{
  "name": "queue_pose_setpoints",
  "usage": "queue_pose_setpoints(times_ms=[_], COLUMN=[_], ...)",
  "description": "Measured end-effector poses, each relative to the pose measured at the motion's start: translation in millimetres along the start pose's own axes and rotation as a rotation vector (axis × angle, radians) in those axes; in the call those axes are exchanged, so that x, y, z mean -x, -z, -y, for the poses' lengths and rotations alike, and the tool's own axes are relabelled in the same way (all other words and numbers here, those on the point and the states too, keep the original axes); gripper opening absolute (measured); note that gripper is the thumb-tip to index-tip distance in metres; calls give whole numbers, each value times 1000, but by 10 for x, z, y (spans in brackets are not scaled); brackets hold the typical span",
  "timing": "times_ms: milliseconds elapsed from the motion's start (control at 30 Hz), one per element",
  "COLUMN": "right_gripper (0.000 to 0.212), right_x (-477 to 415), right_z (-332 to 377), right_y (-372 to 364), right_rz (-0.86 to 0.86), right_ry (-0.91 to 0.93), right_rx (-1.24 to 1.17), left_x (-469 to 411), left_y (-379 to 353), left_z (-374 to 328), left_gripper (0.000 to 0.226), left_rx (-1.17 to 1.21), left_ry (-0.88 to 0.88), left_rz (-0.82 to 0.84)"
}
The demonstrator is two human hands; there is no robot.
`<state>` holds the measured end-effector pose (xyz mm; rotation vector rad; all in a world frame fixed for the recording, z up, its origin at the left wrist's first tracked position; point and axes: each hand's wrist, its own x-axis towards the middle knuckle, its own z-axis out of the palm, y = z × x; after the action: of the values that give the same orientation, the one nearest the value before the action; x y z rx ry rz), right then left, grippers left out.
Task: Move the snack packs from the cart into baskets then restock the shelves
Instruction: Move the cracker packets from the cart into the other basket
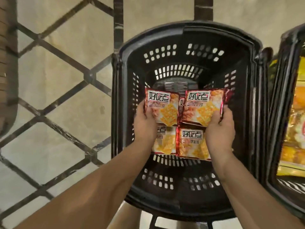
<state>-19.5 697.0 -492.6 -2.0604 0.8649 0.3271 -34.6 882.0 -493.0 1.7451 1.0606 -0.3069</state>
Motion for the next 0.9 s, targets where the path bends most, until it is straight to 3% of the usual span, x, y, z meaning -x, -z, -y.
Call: queue_pose_setpoints(times_ms=[600, 767, 900], right_gripper=[34, 30, 20], right_x=[-707, -764, -726], right_z=[-260, -291, -255], right_y=[-517, -537, -556], right_rz=[213, 207, 219], right_ry=[-64, -85, -82], right_rx=[142, 233, 498], left_x=[-696, -838, -871], left_y=[-580, -589, -581], left_z=[288, 268, 234], left_gripper=[41, 40, 52], left_rx=[-103, -268, -537], left_ry=[73, 155, 167], left_rz=[-89, -75, 51])
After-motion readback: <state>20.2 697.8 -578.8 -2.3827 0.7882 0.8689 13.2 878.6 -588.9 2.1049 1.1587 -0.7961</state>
